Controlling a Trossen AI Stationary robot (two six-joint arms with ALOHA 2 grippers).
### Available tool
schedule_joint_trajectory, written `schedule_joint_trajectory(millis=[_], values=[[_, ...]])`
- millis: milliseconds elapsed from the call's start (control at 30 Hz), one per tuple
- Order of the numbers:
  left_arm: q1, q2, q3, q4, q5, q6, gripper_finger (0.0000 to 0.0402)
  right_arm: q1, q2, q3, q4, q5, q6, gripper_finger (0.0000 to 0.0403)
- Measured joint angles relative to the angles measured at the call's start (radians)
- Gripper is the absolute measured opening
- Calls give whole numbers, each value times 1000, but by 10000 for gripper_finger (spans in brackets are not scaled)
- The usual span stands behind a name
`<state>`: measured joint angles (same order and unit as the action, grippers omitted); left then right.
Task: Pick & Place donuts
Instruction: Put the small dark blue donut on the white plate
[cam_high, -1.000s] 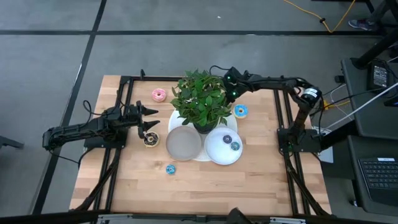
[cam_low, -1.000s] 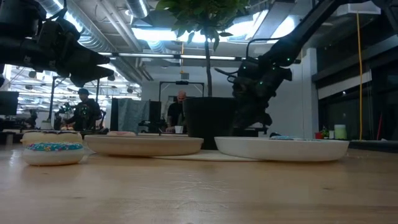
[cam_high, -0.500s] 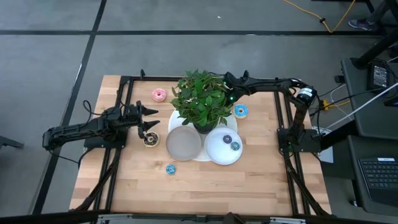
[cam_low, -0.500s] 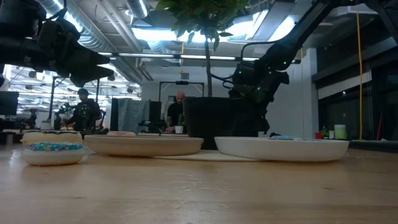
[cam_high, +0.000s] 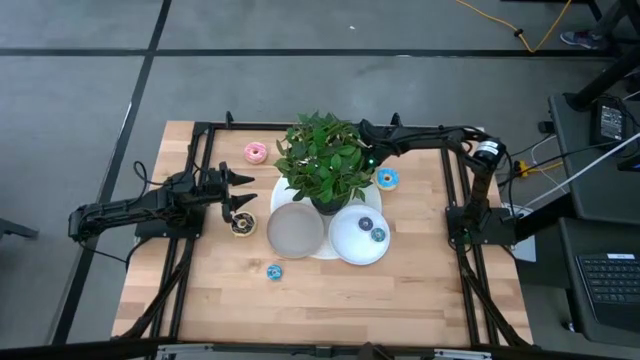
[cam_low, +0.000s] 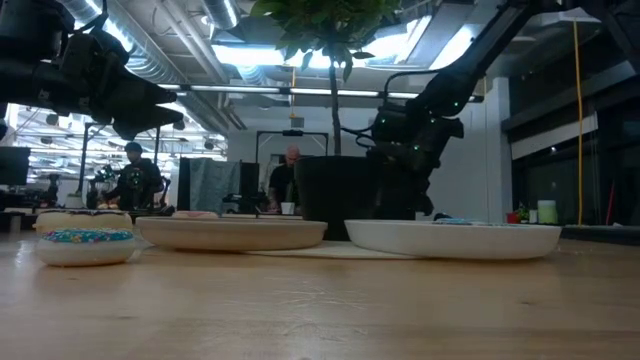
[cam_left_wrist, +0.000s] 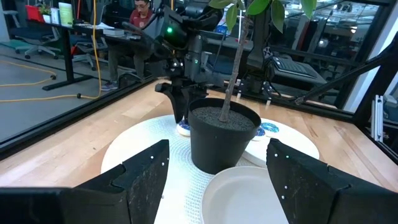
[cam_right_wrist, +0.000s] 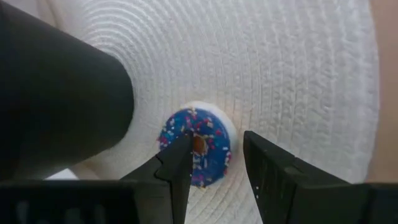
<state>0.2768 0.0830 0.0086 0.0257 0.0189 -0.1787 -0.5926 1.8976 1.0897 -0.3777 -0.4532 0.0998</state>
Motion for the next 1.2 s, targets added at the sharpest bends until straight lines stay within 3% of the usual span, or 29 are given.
schedule_joint_trajectory(millis=[267,700,1200], values=[[0,0,0,0,0,0,260,4,8,0,-1,2,-4,133],[0,0,0,0,0,0,260,4,4,0,-41,-21,-6,18],[0,0,0,0,0,0,260,-72,-157,0,-126,9,-26,17]])
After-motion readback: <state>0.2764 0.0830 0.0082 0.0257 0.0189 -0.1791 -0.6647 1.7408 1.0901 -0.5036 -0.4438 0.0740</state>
